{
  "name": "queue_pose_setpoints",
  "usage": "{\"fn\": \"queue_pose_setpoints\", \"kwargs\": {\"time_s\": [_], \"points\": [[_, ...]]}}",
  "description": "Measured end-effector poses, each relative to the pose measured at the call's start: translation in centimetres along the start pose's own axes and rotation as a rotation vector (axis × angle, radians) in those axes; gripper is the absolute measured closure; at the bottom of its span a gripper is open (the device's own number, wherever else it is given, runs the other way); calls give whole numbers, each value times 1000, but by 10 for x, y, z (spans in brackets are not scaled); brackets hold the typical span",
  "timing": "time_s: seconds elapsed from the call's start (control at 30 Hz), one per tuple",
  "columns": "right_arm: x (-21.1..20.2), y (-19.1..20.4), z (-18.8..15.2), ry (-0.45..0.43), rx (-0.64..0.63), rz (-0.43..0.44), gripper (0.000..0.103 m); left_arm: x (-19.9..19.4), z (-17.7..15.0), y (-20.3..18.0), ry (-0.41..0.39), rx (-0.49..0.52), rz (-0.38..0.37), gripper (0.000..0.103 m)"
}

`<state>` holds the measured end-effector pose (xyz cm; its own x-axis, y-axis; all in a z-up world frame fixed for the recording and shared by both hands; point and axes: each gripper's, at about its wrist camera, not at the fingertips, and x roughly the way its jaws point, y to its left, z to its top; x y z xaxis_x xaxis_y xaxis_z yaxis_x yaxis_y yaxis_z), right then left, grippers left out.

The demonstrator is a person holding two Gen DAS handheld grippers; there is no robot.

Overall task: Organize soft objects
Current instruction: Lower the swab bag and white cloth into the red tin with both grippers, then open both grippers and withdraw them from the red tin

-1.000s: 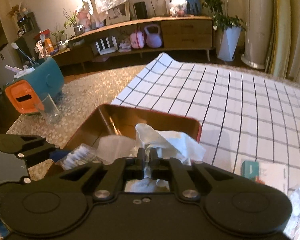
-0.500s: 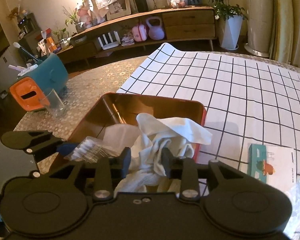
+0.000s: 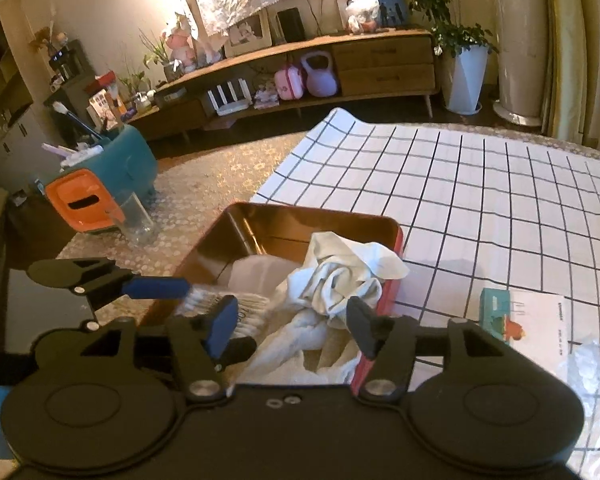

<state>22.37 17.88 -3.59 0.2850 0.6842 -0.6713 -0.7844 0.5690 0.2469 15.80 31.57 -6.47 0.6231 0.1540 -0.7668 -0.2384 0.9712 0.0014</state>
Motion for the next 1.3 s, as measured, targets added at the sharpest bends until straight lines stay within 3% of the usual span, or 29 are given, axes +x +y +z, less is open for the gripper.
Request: {"fn": "queue_pose_setpoints", "kwargs": {"time_s": [0.3,0.7,1.0,1.3], "points": [[-43,1,-6,-63,-5,15,29,-26,2,-11,-32,8,16,21],[-112,-9,-26,-153,0,-8,17,-66,6,-49,-86,42,-31,20],[-170,-36,-48,-213,11,-100,8,-85,9,-92,-135,59,-100,14],[-215,-79,-81,-245,51,-199,6,-78,8,-137,-161,55,-194,4]]}}
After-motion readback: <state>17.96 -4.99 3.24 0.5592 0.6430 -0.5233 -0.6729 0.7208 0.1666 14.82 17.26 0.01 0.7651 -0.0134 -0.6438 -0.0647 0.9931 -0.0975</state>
